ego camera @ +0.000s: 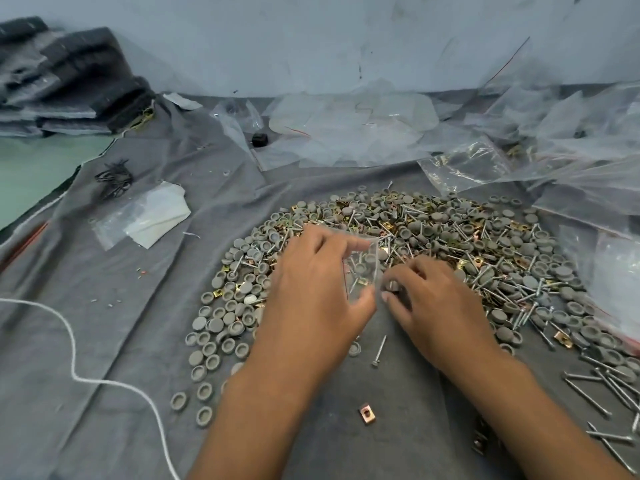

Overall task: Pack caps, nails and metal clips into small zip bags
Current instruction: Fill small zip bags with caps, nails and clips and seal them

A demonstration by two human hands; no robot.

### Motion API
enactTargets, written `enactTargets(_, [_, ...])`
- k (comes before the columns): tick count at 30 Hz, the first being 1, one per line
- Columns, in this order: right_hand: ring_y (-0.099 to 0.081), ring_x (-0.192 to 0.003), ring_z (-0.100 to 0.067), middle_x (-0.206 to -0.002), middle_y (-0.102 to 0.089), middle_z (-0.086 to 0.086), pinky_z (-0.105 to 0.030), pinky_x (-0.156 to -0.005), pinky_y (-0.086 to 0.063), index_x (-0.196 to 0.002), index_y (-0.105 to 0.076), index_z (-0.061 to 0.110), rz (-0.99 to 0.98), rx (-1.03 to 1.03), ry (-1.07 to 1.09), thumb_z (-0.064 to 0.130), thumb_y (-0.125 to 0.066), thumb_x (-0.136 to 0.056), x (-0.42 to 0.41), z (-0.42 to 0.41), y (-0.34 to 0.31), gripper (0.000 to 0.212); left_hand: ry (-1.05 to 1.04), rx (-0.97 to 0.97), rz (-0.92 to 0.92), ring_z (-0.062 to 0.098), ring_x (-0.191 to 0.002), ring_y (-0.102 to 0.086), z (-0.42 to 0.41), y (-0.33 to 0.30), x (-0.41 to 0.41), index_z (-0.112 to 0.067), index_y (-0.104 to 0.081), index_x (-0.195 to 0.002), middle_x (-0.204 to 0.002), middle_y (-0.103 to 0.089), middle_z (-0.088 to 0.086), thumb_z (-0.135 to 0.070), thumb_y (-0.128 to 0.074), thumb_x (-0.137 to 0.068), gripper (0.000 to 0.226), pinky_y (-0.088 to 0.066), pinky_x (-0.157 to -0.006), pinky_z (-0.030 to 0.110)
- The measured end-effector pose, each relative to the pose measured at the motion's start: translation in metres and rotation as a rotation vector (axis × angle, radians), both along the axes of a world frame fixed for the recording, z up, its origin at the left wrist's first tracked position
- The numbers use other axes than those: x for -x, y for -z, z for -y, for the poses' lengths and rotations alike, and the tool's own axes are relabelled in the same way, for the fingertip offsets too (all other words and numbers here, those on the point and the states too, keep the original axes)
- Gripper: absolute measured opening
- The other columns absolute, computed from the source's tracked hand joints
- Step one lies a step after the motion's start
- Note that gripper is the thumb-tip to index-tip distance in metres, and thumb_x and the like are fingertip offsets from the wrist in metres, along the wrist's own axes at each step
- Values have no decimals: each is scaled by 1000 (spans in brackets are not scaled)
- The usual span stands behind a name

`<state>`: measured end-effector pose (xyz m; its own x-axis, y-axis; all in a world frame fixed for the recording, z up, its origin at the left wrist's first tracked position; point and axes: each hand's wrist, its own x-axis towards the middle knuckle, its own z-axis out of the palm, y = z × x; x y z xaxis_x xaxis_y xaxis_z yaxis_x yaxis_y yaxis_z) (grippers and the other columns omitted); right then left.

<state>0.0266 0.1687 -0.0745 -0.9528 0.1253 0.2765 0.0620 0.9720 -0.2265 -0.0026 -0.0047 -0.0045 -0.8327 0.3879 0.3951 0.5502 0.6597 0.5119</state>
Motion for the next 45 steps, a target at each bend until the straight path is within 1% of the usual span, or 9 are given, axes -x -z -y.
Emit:
enactTargets(8, [-53,-88,-25,-100,-54,-3,-33,-66,-41,-100,-68,21,89,99,0,31,-64,-90,0,4,-2,14,-4,55,37,6,-105,-47,4,3,11,-32,-60,-127,-110,-48,-15,-33,-77,-80,50,-46,-98,32])
enactTargets(15, [-50,-82,-18,-92,-53,3,-36,-69,-42,-101,-54,24,45,244,36,16,-61,-96,0,-7,-5,12,-16,116,45,6,-103,-45,-1,10,11,-32,-60,-126,-108,-46,-15,-31,-79,-79,51,-42,-97,27])
enactTargets(20, [-60,-81,4,-104,-57,12,-1,-69,-42,-104,-58,32,-65,448,95,22,-71,-94,-1,-24,-17,19,11,131,73,4,-105,-46,-9,11,5,-35,-57,-129,-112,-46,-17,-35,-77,-81,52,-44,-99,27])
enactTargets(22, [-61,-85,12,-99,-62,17,0,-66,-41,-98,-61,32,-213,538,65,25,-75,-91,-6,-27,-27,17,17,129,75,4,-103,-46,-10,10,4,-35,-57,-128,-110,-46,-17,-35,-76,-80,51,-45,-98,28])
enactTargets(25, [-69,-86,-6,-94,-70,13,-15,-71,-51,-95,-64,27,-438,699,-172,23,-77,-90,-15,-15,-45,15,14,119,79,4,-100,-46,-10,10,5,-36,-59,-126,-108,-46,-19,-37,-76,-78,51,-43,-94,26])
enactTargets(29, [-65,-85,-8,-93,-69,6,-18,-75,-48,-90,-68,15,-451,496,-333,13,-81,-87,-12,4,-44,13,52,100,104,3,-97,-47,-11,9,5,-36,-60,-125,-109,-47,-18,-39,-70,-77,49,-44,-89,25])
enactTargets(34, [-57,-80,-1,-92,-64,15,-9,-73,-39,-96,-66,26,-353,519,-148,21,-76,-91,1,-8,-31,12,27,30,104,-1,-94,-48,-5,9,9,-39,-60,-122,-105,-48,-19,-38,-76,-76,49,-42,-86,20])
enactTargets(39, [-43,-112,-11,-122,-61,12,-31,-93,-39,-125,-68,30,19,188,-70,37,-61,-97,11,-10,-2,30,-12,-5,84,-12,-95,-46,6,6,18,-39,-60,-123,-105,-49,-20,-38,-77,-74,52,-34,-81,6])
enactTargets(45, [-45,-105,-19,-113,-57,3,-41,-88,-45,-113,-70,27,-38,94,-42,37,-62,-96,13,1,3,22,-30,-28,79,-3,-92,-48,8,7,20,-38,-61,-122,-104,-50,-19,-36,-80,-74,52,-34,-82,5])
